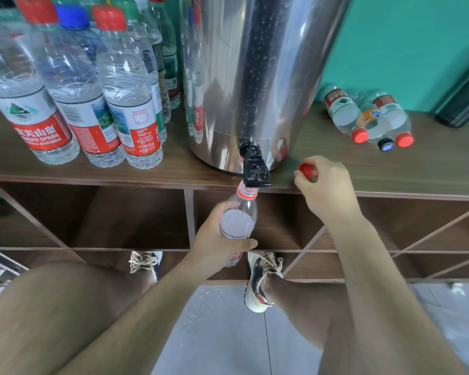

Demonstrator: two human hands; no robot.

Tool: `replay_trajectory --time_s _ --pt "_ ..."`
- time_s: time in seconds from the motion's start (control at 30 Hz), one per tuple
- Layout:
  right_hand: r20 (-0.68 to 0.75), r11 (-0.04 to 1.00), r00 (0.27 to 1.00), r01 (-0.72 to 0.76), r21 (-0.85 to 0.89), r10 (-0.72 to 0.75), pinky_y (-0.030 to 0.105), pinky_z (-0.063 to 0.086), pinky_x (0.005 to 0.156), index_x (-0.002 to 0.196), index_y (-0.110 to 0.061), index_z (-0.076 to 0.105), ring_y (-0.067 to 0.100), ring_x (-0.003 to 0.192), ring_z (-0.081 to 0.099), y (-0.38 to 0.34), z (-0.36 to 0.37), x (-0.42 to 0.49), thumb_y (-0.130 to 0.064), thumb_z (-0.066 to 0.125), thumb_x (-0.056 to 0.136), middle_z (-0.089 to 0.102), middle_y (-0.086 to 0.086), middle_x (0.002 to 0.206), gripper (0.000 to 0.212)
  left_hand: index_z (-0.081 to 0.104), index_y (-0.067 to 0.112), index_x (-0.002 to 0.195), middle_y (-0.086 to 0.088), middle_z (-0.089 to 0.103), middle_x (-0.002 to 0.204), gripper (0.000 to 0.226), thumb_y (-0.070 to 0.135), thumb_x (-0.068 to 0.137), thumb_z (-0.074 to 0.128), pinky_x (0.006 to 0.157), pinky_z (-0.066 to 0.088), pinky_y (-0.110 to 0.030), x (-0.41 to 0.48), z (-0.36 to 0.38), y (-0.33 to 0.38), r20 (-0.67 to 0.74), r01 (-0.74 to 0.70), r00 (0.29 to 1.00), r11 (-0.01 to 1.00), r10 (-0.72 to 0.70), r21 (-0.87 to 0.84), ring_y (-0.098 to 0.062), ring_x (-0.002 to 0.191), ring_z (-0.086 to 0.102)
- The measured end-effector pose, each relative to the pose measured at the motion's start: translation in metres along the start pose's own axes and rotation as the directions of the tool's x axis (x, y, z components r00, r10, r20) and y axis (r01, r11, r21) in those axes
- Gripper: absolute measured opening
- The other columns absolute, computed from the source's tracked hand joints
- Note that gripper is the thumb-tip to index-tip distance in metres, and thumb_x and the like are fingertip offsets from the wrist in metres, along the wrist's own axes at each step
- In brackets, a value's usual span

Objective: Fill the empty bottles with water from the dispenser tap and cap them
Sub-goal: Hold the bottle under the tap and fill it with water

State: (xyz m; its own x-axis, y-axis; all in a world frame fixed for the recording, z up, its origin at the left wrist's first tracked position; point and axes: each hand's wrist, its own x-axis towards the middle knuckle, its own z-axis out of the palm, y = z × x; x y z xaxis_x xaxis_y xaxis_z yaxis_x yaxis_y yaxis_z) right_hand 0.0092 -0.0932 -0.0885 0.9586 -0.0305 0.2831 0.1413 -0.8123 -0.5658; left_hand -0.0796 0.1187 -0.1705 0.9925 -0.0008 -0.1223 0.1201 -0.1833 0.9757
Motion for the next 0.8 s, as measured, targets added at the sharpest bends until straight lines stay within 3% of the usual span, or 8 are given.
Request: replay_trajectory --time_s 0.13,0.2,0.3,0.4,0.53,0.63,0.8 --pt "0.011 0.994 0.997 0.072 -0.081 -0.071 0.036 0.041 0.099 0.117 -0.007 0.072 0.036 0.115 0.050 0.009 0.007 0.002 -0.023 0.063 0.102 0.068 0.008 0.100 0.024 0.046 0.039 0.132 0.021 0.054 0.121 0.080 0.018 0.072 0.093 0.084 0.047 -0.015 0.000 0.000 0.000 0.004 -0.006 1.000 1.000 0.006 -0.007 -0.008 0.116 0.054" --pt "-0.003 0.990 0.996 0.087 -0.111 -0.087 0.035 0.036 0.103 0.122 -0.005 0.071 0.038 0.118 0.050 0.009 0.007 0.002 -0.026 0.064 0.103 0.069 0.009 0.110 0.029 0.046 0.040 0.132 0.021 0.055 0.121 0.080 0.018 0.071 0.094 0.085 0.048 -0.017 0.000 0.000 -0.001 0.005 -0.005 1.000 1.000 0.005 -0.008 -0.007 0.116 0.055" --pt "-0.235 0.977 0.949 0.202 -0.061 -0.211 0.035 0.039 0.100 0.117 -0.003 0.073 0.036 0.107 0.061 -0.004 -0.004 -0.003 -0.025 0.062 0.103 0.073 0.010 0.111 0.029 0.046 0.041 0.133 0.020 0.055 0.123 0.082 0.020 0.070 0.094 0.094 0.052 -0.026 0.001 -0.001 -0.002 0.005 -0.004 1.000 1.000 0.004 -0.009 -0.010 0.119 0.055" --pt "-0.405 0.904 0.862 0.395 0.162 -0.304 0.030 0.048 0.085 0.111 -0.009 0.073 0.020 0.089 0.063 -0.046 -0.030 -0.022 -0.034 0.059 0.104 0.070 0.000 0.098 0.030 0.047 0.043 0.128 0.019 0.056 0.123 0.079 0.019 0.070 0.095 0.093 0.052 -0.025 0.001 -0.002 -0.003 0.002 -0.013 1.000 1.000 0.013 -0.020 -0.010 0.119 0.055" --pt "-0.242 0.788 0.818 0.571 0.230 -0.522 0.030 0.051 0.090 0.122 -0.010 0.068 0.018 0.110 0.064 -0.096 -0.046 -0.054 -0.059 0.071 0.091 0.068 0.001 0.119 0.058 0.049 0.043 0.125 0.022 0.057 0.120 0.077 0.016 0.069 0.095 0.084 0.046 -0.012 0.001 -0.001 -0.004 -0.011 -0.039 0.999 0.999 0.039 -0.025 -0.004 0.116 0.056" --pt "-0.140 0.799 0.826 0.564 0.208 -0.546 0.040 0.055 0.097 0.121 -0.012 0.069 0.016 0.126 0.059 -0.095 -0.036 -0.058 -0.049 0.083 0.086 0.063 0.002 0.131 0.053 0.046 0.050 0.122 0.029 0.057 0.119 0.076 0.023 0.070 0.095 0.076 0.041 -0.005 0.001 0.000 -0.003 -0.004 -0.045 0.999 0.999 0.045 0.017 0.010 0.111 0.055" --pt "-0.110 0.757 0.795 0.604 0.250 -0.597 0.039 0.056 0.096 0.112 -0.006 0.071 0.014 0.123 0.061 -0.083 -0.030 -0.054 -0.027 0.085 0.088 0.065 0.005 0.125 0.034 0.047 0.042 0.130 0.023 0.058 0.123 0.080 0.021 0.069 0.095 0.081 0.044 -0.010 0.001 0.000 -0.003 -0.012 -0.047 0.999 0.999 0.047 0.003 0.005 0.113 0.056"
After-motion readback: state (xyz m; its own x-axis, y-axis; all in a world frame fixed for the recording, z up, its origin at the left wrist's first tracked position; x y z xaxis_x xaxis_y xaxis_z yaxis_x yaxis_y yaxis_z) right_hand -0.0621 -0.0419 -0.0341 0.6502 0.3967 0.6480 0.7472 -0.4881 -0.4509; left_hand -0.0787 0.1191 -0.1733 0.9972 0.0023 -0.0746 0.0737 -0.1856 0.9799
